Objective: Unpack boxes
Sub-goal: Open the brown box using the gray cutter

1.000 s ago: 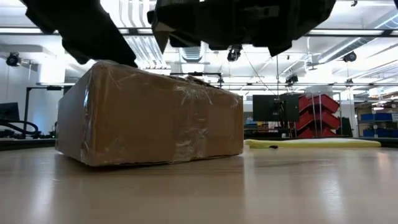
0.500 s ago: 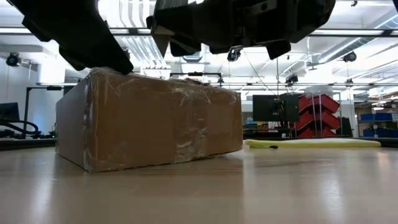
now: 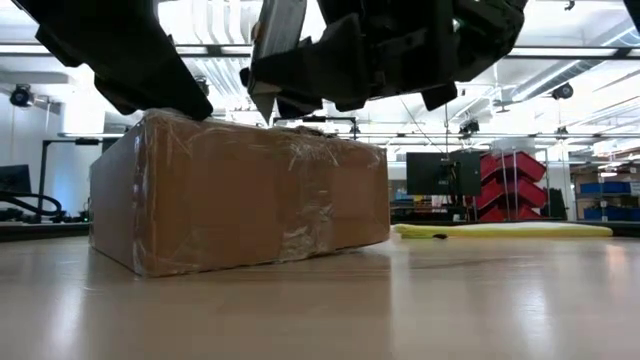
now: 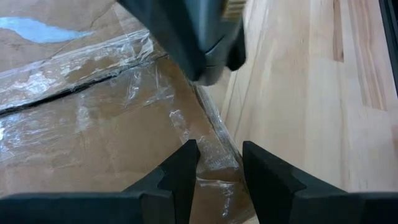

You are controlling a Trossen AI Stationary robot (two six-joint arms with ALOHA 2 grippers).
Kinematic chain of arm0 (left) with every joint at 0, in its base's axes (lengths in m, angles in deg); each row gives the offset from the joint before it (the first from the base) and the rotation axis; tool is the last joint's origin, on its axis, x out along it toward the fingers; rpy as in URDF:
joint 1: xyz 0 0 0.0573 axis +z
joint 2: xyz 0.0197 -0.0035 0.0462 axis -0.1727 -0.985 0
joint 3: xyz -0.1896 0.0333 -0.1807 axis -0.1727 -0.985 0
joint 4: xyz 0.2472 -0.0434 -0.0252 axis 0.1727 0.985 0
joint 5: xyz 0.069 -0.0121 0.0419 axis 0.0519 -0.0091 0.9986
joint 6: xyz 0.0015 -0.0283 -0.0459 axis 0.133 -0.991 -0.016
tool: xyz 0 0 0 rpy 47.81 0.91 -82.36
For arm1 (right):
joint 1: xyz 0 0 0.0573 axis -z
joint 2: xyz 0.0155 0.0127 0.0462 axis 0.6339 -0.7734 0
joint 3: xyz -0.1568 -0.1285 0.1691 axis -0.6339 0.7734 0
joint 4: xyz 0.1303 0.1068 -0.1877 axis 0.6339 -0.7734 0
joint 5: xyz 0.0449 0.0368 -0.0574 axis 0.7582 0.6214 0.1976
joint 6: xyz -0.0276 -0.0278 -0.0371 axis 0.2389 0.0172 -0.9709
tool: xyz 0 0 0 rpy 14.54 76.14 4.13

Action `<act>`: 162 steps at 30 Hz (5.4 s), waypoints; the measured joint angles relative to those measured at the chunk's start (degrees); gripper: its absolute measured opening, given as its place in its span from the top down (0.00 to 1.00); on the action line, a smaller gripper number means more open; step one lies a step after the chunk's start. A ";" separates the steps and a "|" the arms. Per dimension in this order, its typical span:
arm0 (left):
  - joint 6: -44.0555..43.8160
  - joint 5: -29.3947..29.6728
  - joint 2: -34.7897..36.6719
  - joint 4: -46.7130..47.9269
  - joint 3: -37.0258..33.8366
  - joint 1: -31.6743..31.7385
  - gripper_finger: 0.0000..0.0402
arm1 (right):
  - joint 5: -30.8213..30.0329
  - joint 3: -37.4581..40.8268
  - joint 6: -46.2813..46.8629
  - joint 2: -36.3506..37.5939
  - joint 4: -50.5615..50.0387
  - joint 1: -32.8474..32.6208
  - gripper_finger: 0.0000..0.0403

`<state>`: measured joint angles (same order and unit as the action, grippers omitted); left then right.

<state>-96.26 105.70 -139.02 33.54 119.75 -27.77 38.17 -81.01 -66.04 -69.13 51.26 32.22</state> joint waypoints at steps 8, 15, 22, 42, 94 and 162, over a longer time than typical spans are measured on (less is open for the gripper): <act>0.00 -0.19 0.00 0.07 -0.02 0.00 0.71 | 0.20 0.03 -0.47 0.07 -0.56 0.05 0.90; 0.00 -0.23 0.00 0.11 -0.07 0.00 0.71 | 0.18 0.03 -1.07 0.09 -1.19 0.01 0.90; 0.02 -0.30 0.00 0.59 -0.09 0.00 0.71 | 0.19 -0.37 -2.43 -1.38 -0.18 0.16 0.90; 0.49 -0.13 -0.24 4.55 0.00 -0.87 0.71 | 5.30 -0.23 -6.33 1.37 -8.36 3.53 0.90; 0.00 -1.28 0.00 6.47 -0.13 -1.57 0.71 | 7.89 -5.21 -4.54 -2.14 -8.25 3.72 0.90; 27.41 -8.58 32.12 17.21 -18.48 37.48 0.71 | -18.47 1.23 9.56 13.84 -44.17 -3.29 0.90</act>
<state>-68.84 97.12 -106.90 50.76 101.27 9.71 19.70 -79.78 -56.48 -55.30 7.09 28.92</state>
